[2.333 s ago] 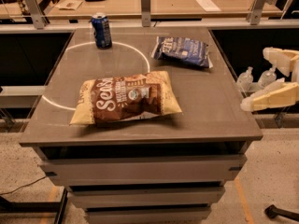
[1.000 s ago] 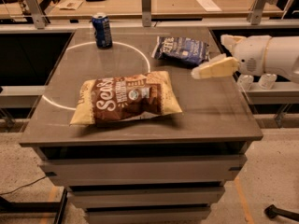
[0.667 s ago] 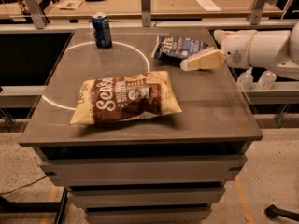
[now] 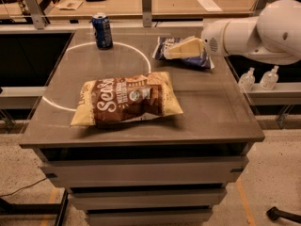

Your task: Move pepsi can near brown chip bag

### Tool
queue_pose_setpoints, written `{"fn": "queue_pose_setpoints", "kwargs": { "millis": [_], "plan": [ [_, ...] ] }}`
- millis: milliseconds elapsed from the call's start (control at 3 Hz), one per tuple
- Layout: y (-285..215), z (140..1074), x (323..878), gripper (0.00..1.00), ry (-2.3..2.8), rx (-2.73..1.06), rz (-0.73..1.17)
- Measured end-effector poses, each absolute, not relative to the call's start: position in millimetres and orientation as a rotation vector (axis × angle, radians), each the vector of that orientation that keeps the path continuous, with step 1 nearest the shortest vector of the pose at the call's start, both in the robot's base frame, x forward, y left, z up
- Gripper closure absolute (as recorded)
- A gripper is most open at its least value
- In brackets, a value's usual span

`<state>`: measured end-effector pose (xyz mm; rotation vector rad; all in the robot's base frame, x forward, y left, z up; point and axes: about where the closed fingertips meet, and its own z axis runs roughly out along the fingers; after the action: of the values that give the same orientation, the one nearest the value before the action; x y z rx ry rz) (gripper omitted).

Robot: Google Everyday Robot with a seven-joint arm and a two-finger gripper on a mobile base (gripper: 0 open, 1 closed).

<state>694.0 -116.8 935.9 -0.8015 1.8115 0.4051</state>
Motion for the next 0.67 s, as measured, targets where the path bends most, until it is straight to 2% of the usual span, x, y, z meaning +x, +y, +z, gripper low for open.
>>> {"fn": "queue_pose_setpoints", "kwargs": {
  "millis": [667],
  "plan": [
    [-67,942,750,0.0,1.713,-0.699,0.439]
  ]
}}
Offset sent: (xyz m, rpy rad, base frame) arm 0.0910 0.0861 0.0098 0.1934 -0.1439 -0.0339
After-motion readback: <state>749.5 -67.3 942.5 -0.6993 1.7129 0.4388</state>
